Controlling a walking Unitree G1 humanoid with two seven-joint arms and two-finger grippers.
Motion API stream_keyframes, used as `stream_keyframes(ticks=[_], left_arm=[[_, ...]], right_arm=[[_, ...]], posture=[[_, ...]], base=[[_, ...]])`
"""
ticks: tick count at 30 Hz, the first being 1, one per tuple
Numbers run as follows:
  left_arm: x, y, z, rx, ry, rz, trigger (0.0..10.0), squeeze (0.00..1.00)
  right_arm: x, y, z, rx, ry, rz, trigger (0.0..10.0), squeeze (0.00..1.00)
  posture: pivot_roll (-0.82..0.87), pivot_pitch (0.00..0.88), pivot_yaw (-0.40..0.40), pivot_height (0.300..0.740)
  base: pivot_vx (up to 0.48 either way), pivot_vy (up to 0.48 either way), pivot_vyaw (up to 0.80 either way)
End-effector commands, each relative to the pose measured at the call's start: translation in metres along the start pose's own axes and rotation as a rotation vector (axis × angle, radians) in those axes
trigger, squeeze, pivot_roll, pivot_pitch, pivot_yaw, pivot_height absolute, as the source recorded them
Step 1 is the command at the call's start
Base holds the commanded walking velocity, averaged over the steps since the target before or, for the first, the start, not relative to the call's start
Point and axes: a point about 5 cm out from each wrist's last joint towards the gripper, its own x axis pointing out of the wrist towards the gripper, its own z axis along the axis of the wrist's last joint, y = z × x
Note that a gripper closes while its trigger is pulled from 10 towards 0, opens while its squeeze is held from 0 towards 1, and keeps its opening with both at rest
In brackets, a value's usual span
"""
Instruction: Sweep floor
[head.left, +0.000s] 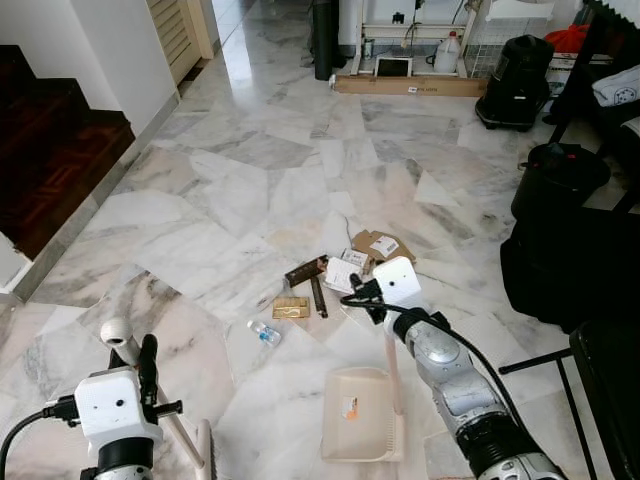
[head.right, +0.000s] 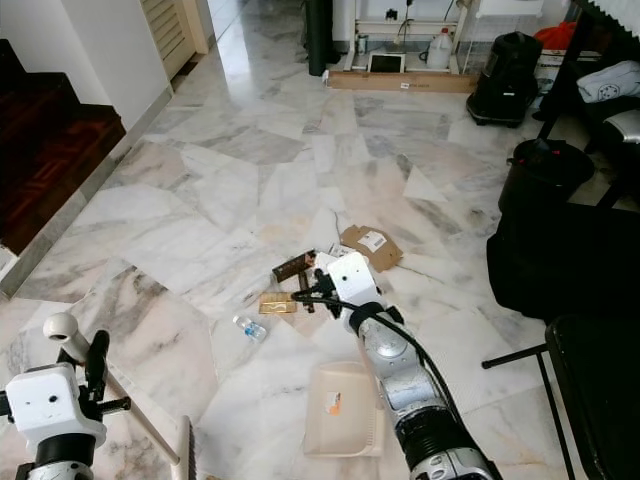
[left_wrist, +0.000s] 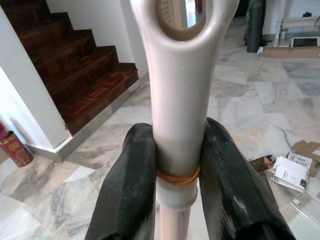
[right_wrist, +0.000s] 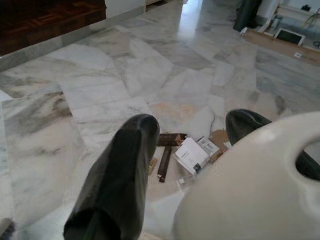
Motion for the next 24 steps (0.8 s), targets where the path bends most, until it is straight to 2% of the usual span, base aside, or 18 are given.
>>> stream_keyframes(ticks=[1, 9, 12, 22, 23, 24], left_arm=[[0.000, 0.005, 0.005, 0.018, -0.028, 0.005, 10.0, 0.00], [-0.002, 0.006, 0.005, 0.024, -0.023, 0.009, 10.0, 0.00], [-0.004, 0.007, 0.005, 0.027, -0.021, 0.011, 10.0, 0.00], [-0.007, 0.007, 0.005, 0.030, -0.012, 0.012, 10.0, 0.00], [-0.007, 0.007, 0.004, 0.031, -0.011, 0.011, 10.0, 0.00], [-0.007, 0.008, 0.004, 0.031, -0.011, 0.011, 10.0, 0.00]], right_arm=[[0.004, -0.004, 0.004, -0.003, 0.004, -0.047, 10.0, 0.00], [0.009, -0.003, -0.001, 0.060, 0.085, -0.095, 10.0, 0.00], [0.010, -0.004, -0.005, 0.055, 0.120, -0.126, 10.0, 0.00], [0.011, 0.001, -0.012, 0.055, 0.179, -0.109, 10.0, 0.00], [0.011, 0.002, -0.013, 0.060, 0.183, -0.112, 10.0, 0.62], [0.011, 0.002, -0.014, 0.067, 0.188, -0.117, 10.0, 1.00]], posture=[[-0.05, 0.093, 0.060, 0.740], [-0.04, 0.095, 0.061, 0.740], [-0.03, 0.098, 0.060, 0.740], [-0.02, 0.101, 0.063, 0.740], [-0.02, 0.101, 0.063, 0.740], [-0.02, 0.100, 0.064, 0.740]], base=[[0.000, 0.000, 0.00], [0.000, 0.000, 0.00], [0.000, 0.000, 0.00], [0.000, 0.000, 0.00], [0.000, 0.000, 0.00], [0.000, 0.000, 0.00]])
